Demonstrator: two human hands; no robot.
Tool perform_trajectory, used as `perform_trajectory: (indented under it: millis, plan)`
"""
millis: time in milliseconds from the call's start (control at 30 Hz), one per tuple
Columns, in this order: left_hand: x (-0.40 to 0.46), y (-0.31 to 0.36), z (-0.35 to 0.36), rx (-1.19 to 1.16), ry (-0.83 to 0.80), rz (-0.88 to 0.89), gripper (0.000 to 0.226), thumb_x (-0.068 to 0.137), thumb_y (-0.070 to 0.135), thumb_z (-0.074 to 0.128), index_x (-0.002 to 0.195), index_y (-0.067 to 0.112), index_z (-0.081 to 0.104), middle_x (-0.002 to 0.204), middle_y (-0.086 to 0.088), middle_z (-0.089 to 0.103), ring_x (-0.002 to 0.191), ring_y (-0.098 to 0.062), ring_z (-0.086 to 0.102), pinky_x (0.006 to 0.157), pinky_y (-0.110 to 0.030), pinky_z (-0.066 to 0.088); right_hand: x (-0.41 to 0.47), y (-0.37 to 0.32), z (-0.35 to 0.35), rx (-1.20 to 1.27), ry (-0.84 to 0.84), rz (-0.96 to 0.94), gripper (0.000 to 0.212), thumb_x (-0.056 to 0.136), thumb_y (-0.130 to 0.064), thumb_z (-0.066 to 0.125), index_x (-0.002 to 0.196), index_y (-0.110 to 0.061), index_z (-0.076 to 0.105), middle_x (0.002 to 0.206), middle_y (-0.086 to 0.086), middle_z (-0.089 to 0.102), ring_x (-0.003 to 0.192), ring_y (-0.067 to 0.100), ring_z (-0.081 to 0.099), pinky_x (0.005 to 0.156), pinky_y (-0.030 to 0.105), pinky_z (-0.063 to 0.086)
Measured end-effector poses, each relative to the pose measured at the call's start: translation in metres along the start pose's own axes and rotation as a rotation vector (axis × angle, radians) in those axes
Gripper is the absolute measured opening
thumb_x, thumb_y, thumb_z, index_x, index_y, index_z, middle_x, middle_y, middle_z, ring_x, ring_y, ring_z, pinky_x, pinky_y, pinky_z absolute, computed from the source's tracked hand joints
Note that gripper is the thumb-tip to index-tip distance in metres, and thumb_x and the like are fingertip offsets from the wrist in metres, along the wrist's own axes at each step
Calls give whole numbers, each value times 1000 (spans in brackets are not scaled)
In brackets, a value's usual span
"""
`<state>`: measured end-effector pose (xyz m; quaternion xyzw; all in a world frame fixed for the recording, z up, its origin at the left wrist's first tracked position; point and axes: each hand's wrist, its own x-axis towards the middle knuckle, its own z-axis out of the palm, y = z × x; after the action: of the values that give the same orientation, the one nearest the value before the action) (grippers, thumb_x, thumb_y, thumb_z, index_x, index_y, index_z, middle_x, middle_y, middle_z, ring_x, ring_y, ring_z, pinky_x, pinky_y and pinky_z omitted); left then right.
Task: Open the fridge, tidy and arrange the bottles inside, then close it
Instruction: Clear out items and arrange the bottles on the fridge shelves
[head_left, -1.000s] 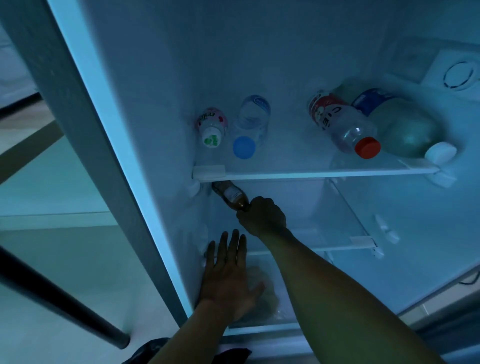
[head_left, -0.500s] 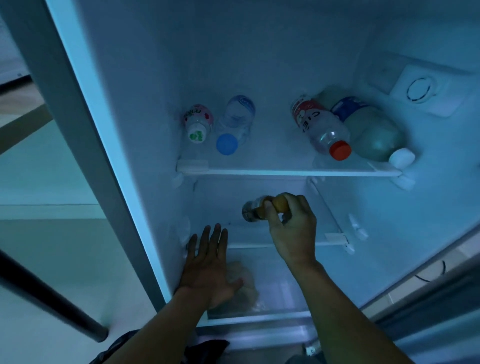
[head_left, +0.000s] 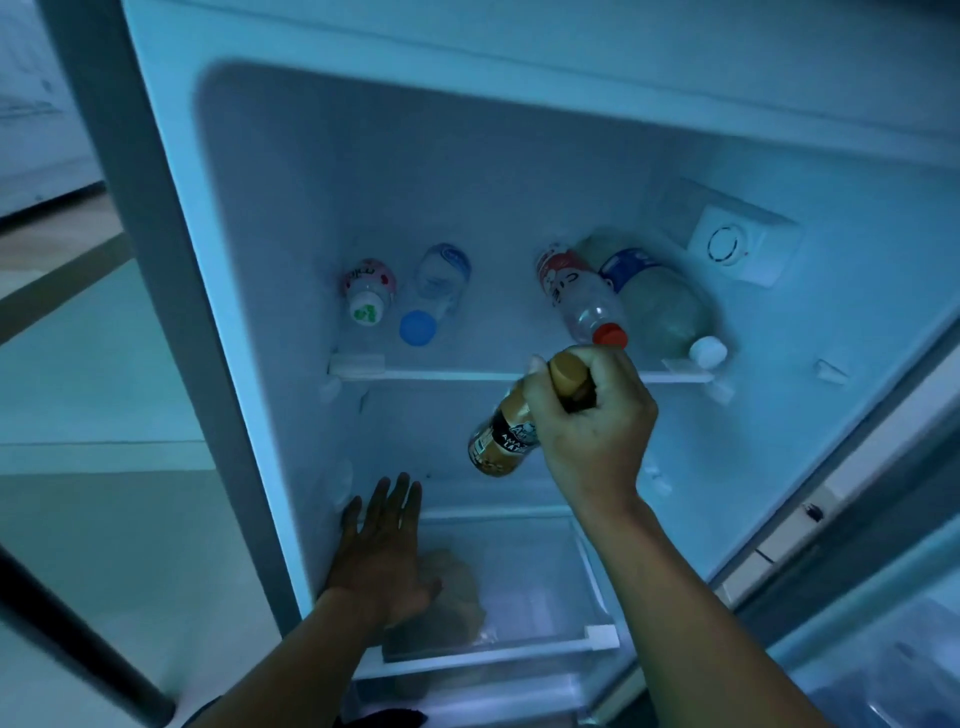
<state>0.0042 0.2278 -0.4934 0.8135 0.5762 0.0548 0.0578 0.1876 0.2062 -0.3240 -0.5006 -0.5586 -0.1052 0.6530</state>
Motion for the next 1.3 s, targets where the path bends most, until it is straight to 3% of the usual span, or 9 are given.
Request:
perform_trajectory:
  millis: [100,233,300,500,700,867,1067,1167,1300]
  plan:
    - [-4,2,2,4,-11,0,112,76,66,52,153,19,-13,158,3,-22,149,-20,-16,116,-44,-12,21,-7,-10,-2,120,14,29,83,-28,68,68,-7,55,66,3,52,59,19,48,57,29,42]
    - [-13,-5,10,12,-32,26,122,38,71,66,141,8,46,147,-11,49,132,-30,49,113,-39,2,38,-14,-19,33,234,30,28,85,-26,68,70,-7,56,64,7,52,58,22,48,60,24,42]
    - [-10,-10,15,-15,-83,-12,119,33,72,65,133,8,55,138,-10,58,123,-31,58,111,-37,4,43,-20,-22,28,305,11,26,85,-23,68,71,-4,56,66,3,50,61,15,45,63,15,38]
    - [-13,-6,13,-38,-117,-36,114,30,70,60,126,9,63,132,-8,63,117,-30,63,109,-36,4,40,-18,-17,20,219,-20,36,88,-32,72,85,2,62,79,10,54,74,1,44,66,21,42]
    - [-13,-6,11,-41,-64,-14,119,27,66,64,130,9,50,131,-9,64,117,-31,63,110,-38,5,40,-17,-18,-19,180,-47,38,89,-33,69,97,4,64,91,14,56,89,-12,45,73,13,43]
    - [-11,-8,15,-14,-52,4,121,28,69,64,131,8,50,133,-10,62,122,-32,59,111,-40,7,25,-1,-18,-118,36,-40,28,89,-20,72,107,-1,64,105,11,53,91,-4,48,82,6,39]
    - [-9,-9,21,0,-26,43,118,31,66,64,133,8,47,136,-10,60,130,-28,38,112,-43,7,4,27,-10,-202,-171,-26,32,90,-8,69,120,-14,62,121,2,50,105,18,58,85,36,54]
    - [-9,-9,22,-9,-7,36,123,26,66,63,133,7,47,136,-11,59,129,-30,43,112,-43,9,-1,24,-7,-198,-202,-49,38,97,-8,58,134,-12,57,129,3,49,117,20,53,98,23,44]
    - [-9,-7,23,-8,-2,28,126,23,68,63,132,6,50,136,-11,59,129,-30,46,112,-44,8,0,19,-1,-174,-199,-52,40,95,-6,62,135,-10,58,119,7,52,107,16,57,93,21,47]
